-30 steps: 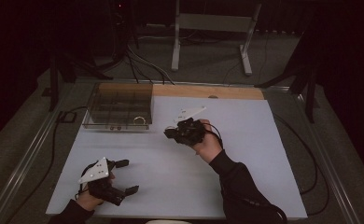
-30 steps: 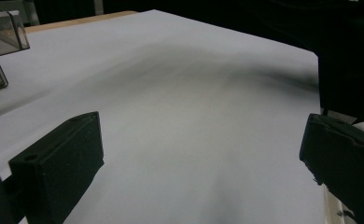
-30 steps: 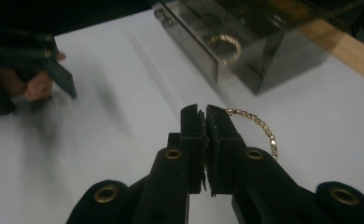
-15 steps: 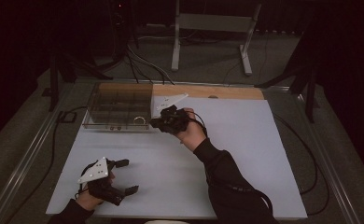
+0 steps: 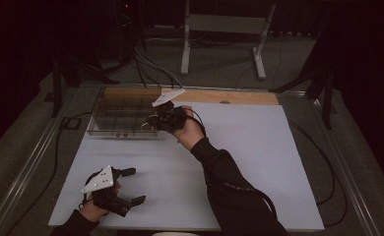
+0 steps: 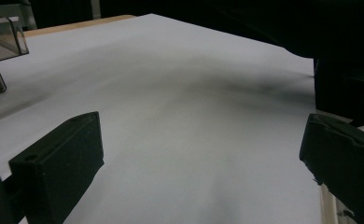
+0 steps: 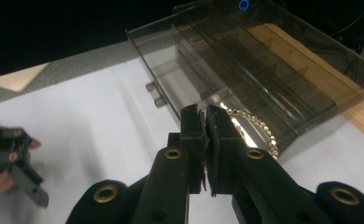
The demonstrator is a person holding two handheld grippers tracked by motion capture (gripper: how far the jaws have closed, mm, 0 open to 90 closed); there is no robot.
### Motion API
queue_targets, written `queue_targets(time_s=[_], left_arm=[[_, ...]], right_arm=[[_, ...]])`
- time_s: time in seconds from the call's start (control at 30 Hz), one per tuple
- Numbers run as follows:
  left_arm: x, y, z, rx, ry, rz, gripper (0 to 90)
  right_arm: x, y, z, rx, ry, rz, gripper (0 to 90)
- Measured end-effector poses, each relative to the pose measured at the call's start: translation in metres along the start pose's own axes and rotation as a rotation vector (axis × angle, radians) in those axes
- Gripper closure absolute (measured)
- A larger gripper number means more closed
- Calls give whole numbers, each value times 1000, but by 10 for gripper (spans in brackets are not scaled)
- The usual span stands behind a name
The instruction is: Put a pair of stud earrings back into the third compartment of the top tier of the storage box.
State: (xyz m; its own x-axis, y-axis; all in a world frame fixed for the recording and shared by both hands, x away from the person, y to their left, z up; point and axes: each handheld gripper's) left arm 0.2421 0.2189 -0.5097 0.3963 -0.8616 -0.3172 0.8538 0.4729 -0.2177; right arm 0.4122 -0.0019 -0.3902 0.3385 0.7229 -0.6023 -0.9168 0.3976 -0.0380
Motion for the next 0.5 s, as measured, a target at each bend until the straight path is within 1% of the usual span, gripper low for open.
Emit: queue_targets(time_s=[0.2, 0.33, 0.5], left_arm=[[-1, 0, 0, -2, -7, -1, 6], [-1, 0, 0, -8, -13, -5, 6], [-1, 0, 0, -1, -9, -4, 5]], right_arm=[[15, -2, 7, 6, 12, 0, 865], [29, -4, 10, 22, 23, 11, 865], [44, -4, 13, 27, 46, 22, 865]])
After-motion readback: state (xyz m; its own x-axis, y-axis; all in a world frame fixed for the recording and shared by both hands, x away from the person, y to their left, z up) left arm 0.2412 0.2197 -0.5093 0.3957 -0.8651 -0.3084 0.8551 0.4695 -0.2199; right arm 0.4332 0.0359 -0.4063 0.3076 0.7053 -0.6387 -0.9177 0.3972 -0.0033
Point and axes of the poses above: each handheld gripper's, and its own axes: x roughly forward along the jaws, z roughly out of its top, y roughly to its left, and after that the axes turned 6 degrees about -x, right-handed
